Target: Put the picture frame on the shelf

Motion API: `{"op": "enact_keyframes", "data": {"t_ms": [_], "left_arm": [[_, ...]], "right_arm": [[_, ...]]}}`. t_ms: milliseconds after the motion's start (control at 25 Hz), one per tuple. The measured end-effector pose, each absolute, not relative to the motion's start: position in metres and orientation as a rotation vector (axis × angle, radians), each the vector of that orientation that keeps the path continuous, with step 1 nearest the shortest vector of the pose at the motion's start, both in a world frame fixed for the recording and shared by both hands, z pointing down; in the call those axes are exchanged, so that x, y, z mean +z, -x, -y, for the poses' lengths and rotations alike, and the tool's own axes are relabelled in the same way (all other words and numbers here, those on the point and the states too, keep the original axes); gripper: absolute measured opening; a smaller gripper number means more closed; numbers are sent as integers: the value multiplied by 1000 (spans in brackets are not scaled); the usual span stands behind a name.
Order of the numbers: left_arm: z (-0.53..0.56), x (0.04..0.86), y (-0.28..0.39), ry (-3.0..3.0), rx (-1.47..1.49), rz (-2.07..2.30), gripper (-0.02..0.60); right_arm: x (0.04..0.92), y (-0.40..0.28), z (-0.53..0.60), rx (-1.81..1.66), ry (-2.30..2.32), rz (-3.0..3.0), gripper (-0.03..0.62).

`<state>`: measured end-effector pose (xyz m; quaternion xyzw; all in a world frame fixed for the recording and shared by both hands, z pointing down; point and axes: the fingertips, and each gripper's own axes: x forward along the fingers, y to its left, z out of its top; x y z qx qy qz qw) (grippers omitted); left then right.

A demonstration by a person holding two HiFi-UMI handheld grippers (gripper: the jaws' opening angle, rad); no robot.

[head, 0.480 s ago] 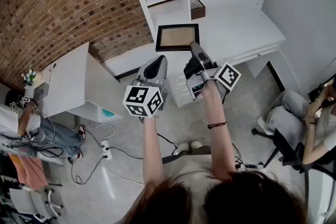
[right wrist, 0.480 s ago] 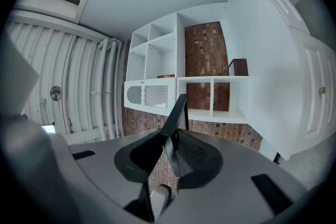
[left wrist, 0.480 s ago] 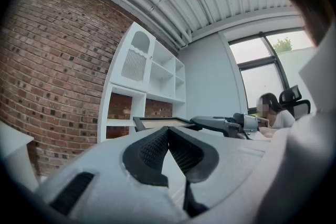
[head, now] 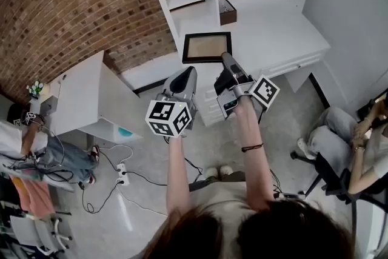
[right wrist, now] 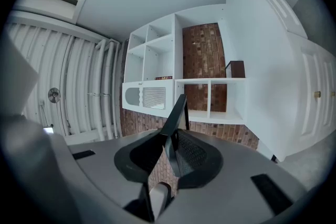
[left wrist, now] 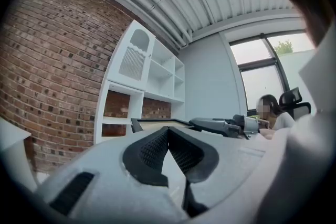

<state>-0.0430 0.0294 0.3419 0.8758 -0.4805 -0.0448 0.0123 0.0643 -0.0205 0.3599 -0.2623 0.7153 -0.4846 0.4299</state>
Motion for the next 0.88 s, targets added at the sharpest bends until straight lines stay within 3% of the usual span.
{"op": "enact_keyframes", "data": {"t_ms": [880], "left_arm": [[-12,353,19,-2673,-158,1540,11]], "right_arm": [[378,-90,41,-1268,628,-1741,74]]}}
